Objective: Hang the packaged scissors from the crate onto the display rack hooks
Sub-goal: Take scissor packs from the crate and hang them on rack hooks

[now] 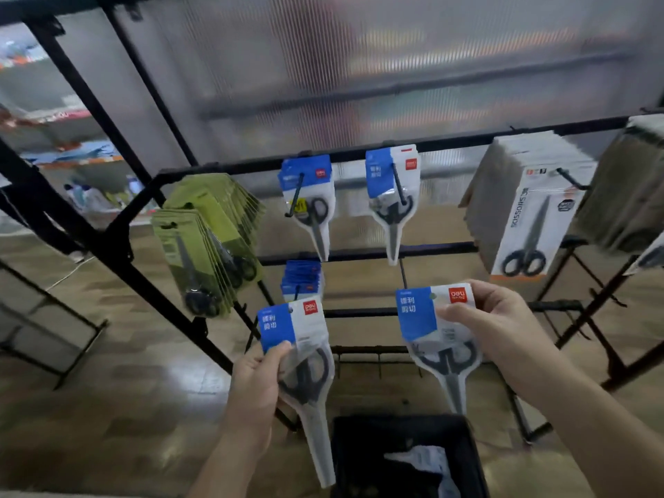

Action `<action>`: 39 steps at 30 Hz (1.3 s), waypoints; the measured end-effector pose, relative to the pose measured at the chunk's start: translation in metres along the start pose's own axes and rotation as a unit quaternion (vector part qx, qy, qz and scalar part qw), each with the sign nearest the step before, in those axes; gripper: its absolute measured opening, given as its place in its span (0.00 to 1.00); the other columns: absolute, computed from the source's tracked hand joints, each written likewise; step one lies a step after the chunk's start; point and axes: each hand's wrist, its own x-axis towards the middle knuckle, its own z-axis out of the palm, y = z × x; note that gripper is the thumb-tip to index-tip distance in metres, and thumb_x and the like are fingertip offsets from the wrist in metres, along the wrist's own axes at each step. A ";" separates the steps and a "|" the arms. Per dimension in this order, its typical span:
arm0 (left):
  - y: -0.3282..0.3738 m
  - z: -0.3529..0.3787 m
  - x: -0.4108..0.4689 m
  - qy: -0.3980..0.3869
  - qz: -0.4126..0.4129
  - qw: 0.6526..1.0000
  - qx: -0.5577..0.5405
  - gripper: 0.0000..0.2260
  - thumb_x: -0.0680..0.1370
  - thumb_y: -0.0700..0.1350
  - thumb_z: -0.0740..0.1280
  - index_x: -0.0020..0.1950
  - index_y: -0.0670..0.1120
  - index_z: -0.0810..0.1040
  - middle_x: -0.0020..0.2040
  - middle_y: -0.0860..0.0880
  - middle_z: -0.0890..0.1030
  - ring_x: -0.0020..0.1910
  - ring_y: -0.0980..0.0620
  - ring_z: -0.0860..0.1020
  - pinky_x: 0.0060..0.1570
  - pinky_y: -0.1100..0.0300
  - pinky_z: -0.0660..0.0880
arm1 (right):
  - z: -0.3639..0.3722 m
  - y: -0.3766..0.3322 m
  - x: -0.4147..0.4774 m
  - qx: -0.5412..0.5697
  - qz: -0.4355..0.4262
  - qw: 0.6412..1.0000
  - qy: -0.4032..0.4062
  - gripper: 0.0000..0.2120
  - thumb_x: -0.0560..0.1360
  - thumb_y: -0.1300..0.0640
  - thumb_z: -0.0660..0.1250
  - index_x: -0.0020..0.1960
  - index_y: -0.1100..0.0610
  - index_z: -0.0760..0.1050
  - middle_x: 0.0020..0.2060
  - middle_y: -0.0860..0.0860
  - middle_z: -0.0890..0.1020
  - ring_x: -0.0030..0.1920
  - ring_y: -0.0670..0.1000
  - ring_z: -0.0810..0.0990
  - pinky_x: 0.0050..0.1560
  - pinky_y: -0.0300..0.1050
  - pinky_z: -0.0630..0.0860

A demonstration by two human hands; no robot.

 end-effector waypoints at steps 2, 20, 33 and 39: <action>0.006 -0.011 0.018 -0.011 0.011 1.000 0.007 0.11 0.83 0.37 0.63 0.57 0.49 0.83 0.50 0.45 0.88 0.49 0.45 0.85 0.52 0.45 0.79 | 0.014 -0.001 0.004 -0.004 0.002 1.000 0.003 0.04 0.79 0.67 0.68 0.52 0.62 0.80 0.42 0.61 0.87 0.43 0.59 0.88 0.42 0.55 0.83; 0.068 -0.015 0.077 -0.195 0.077 0.975 -0.067 0.14 0.85 0.47 0.60 0.50 0.46 0.84 0.48 0.43 0.88 0.43 0.48 0.86 0.45 0.51 0.81 | 0.074 -0.028 -0.013 0.048 -0.042 0.995 0.075 0.10 0.80 0.60 0.66 0.47 0.58 0.86 0.46 0.63 0.87 0.43 0.60 0.87 0.41 0.49 0.83; 0.064 -0.033 0.054 -0.122 0.191 0.973 -0.041 0.12 0.77 0.56 0.63 0.47 0.58 0.86 0.45 0.45 0.87 0.46 0.44 0.85 0.52 0.41 0.80 | 0.087 -0.057 0.008 -0.023 -0.117 0.992 0.037 0.08 0.81 0.57 0.67 0.54 0.61 0.81 0.45 0.59 0.87 0.45 0.60 0.87 0.39 0.47 0.84; 0.060 -0.028 0.045 -0.086 0.202 0.975 -0.038 0.15 0.84 0.47 0.62 0.47 0.59 0.86 0.43 0.47 0.87 0.44 0.48 0.82 0.51 0.46 0.78 | 0.067 -0.069 0.053 -0.050 -0.155 0.973 0.164 0.09 0.82 0.58 0.66 0.48 0.64 0.77 0.46 0.67 0.81 0.42 0.62 0.84 0.49 0.62 0.82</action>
